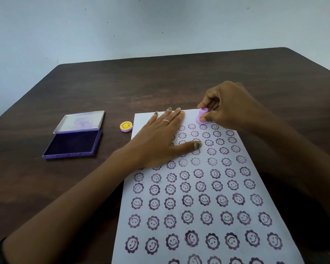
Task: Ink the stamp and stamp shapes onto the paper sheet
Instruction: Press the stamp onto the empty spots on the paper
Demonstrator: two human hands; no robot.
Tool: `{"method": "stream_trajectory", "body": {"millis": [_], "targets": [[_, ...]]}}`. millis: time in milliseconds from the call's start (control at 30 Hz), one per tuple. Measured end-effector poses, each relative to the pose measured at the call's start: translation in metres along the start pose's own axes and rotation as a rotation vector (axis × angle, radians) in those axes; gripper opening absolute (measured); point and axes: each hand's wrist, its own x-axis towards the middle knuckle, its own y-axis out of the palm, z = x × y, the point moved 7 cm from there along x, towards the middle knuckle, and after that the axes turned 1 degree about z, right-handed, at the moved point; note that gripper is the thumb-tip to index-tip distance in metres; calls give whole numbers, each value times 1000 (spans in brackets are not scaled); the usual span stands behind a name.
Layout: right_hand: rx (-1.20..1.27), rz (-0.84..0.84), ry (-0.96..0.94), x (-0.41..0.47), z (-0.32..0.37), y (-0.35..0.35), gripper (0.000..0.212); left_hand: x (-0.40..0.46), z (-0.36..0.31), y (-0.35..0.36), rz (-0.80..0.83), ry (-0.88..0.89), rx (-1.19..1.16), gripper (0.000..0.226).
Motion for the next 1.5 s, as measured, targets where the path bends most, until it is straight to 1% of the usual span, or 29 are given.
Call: {"method": "stream_trajectory", "body": {"millis": [533,867,1033,1133,1200,1233,1333,1367,1400,1500], "targets": [[2,-8,60,-1,-3,2,17,1,-1,1,7,2,4,99],[-9,-17,54,-2,-2,4,18,1,-1,0,8,2,0,99],[16,-37,59,-3,-5,2,21,1,1,-1,-2,5,7,91],[41,-60,34,-6,-5,0,22,1,0,-1,0,-2,5,91],[110,-103,16,-10,-7,-4,23,1,0,-1,2,0,3,91],[187,-168,25,-11,-9,-11,24,1,1,-1,5,1,3,92],[530,-420,128,-18,-29,-33,25,1,1,-1,23,2,3,97],[617,-465,162,-20,-35,-37,26,1,1,-1,27,2,3,98],[699,-478,189,-21,-41,-37,27,2,1,-1,28,2,3,99],[934,-435,269,-21,-49,-27,26,3,0,-2,30,-4,-5,98]]}}
